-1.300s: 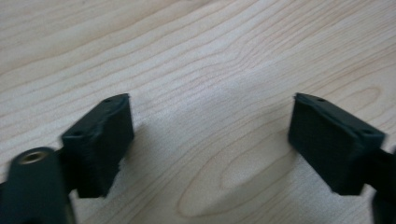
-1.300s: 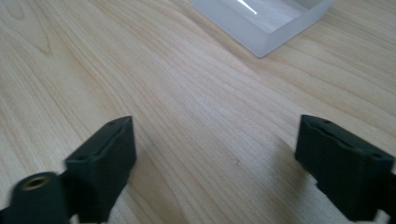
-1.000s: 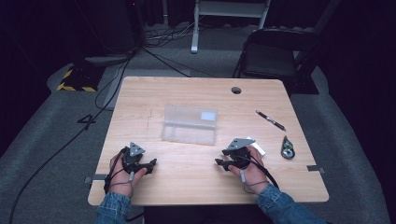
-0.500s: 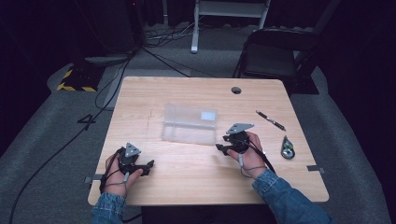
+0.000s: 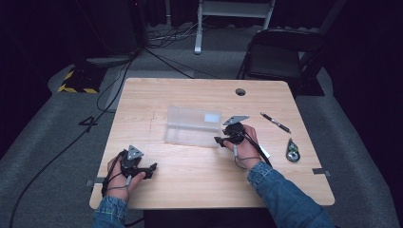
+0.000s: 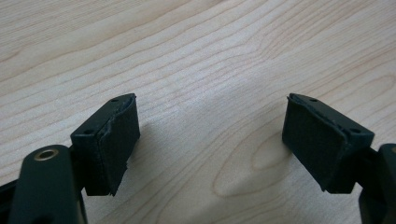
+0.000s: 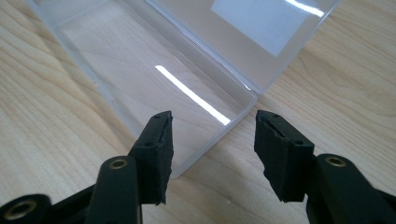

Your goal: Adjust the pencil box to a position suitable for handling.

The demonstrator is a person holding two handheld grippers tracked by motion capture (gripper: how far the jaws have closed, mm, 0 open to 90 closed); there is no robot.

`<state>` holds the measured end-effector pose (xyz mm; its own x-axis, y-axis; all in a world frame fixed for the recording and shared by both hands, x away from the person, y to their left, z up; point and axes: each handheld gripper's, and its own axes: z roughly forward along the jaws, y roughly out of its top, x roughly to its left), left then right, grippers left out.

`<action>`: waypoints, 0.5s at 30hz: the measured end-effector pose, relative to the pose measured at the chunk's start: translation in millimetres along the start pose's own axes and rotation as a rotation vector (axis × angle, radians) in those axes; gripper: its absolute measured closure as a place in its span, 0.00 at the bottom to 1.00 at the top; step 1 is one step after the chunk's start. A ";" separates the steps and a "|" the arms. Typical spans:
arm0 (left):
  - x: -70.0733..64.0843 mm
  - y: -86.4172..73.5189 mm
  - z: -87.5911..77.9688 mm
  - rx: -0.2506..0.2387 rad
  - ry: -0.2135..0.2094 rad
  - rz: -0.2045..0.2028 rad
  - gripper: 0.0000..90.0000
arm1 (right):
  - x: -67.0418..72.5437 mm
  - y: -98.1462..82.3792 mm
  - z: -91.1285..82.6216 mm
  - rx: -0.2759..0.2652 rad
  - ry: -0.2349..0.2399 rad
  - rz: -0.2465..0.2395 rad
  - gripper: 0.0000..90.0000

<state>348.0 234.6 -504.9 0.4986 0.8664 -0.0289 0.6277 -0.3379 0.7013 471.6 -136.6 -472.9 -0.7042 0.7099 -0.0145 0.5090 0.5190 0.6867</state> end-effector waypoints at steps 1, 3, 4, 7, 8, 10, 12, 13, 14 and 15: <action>-0.1 0.0 0.0 0.001 -0.001 0.000 0.21 | -0.1 0.6 2.0 0.005 -0.004 -0.002 0.54; -0.1 0.1 -0.1 0.005 -0.001 0.004 0.21 | -0.8 0.8 5.3 0.008 -0.001 0.000 0.54; -0.2 0.2 -0.1 0.005 -0.001 0.002 0.21 | -1.4 0.7 7.0 0.013 -0.002 0.000 0.54; -0.2 0.4 0.0 0.008 -0.003 0.004 0.20 | -2.0 -0.2 10.1 0.024 -0.003 0.001 0.52; -0.3 0.3 0.0 0.007 -0.002 0.003 0.20 | -2.2 -0.4 10.4 0.030 -0.003 -0.002 0.52; -0.2 0.4 -0.1 0.008 -0.003 0.004 0.20 | -2.1 -1.4 11.2 0.033 0.000 0.001 0.52; -0.2 0.4 0.0 0.008 -0.003 0.004 0.20 | -1.4 -2.0 11.2 0.037 0.003 0.000 0.52; -0.3 0.3 -0.1 0.009 -0.003 0.003 0.20 | -0.4 -2.4 11.0 0.039 0.003 -0.004 0.52; -0.2 0.4 0.0 0.008 -0.003 0.003 0.20 | 0.6 -3.0 11.0 0.037 0.006 -0.007 0.52; -0.3 0.4 -0.1 0.009 -0.004 0.003 0.20 | 1.9 -3.8 11.1 0.036 0.010 -0.013 0.52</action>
<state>348.1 234.3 -504.5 0.5029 0.8639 -0.0292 0.6315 -0.3441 0.6949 473.8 -132.0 -483.6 -0.7154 0.6985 -0.0157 0.5173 0.5446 0.6601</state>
